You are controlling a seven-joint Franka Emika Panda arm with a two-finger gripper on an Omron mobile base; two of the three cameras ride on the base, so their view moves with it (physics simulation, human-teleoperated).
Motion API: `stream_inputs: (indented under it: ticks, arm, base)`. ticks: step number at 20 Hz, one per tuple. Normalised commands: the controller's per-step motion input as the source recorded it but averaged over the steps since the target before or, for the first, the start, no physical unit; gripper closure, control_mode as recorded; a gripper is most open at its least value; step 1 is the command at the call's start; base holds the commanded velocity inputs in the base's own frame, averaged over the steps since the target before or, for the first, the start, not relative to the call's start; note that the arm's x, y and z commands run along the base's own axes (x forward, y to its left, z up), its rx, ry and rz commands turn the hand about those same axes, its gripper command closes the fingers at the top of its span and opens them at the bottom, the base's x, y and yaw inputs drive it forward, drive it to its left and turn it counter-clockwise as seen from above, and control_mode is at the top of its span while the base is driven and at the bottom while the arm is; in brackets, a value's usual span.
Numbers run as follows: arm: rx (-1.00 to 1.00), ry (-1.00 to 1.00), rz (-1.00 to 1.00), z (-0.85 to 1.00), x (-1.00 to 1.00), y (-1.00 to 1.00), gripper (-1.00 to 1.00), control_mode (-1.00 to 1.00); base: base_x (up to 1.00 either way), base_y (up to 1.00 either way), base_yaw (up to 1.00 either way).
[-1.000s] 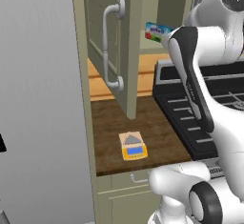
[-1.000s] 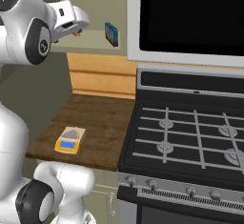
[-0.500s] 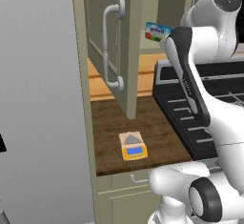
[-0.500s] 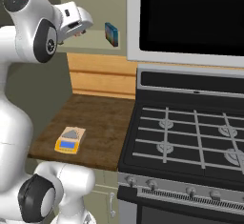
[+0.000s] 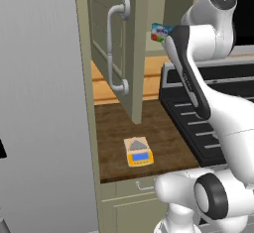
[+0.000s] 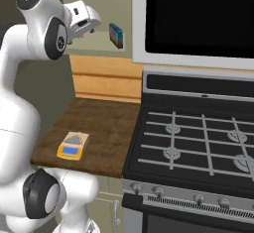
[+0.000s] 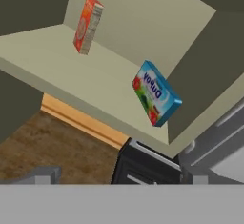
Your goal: Pick the boxed food and place it on the digital scale for weighing, and close the cabinet.
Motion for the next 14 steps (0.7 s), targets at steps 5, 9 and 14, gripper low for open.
stream_inputs:
  ticks: [5, 9, 14]
  arm:
    - [0.00, 0.00, 0.00, 0.00, 0.31, -0.02, -1.00, -1.00]
    - [0.00, 0.00, 0.00, 0.00, 0.34, -0.03, -1.00, -1.00]
    - [0.00, 0.00, 0.00, 0.00, 0.34, -0.09, -1.00, -1.00]
  base:
    - [0.00, 0.00, 0.00]
    - [0.00, 0.00, 0.00]
    - [0.00, 0.00, 0.00]
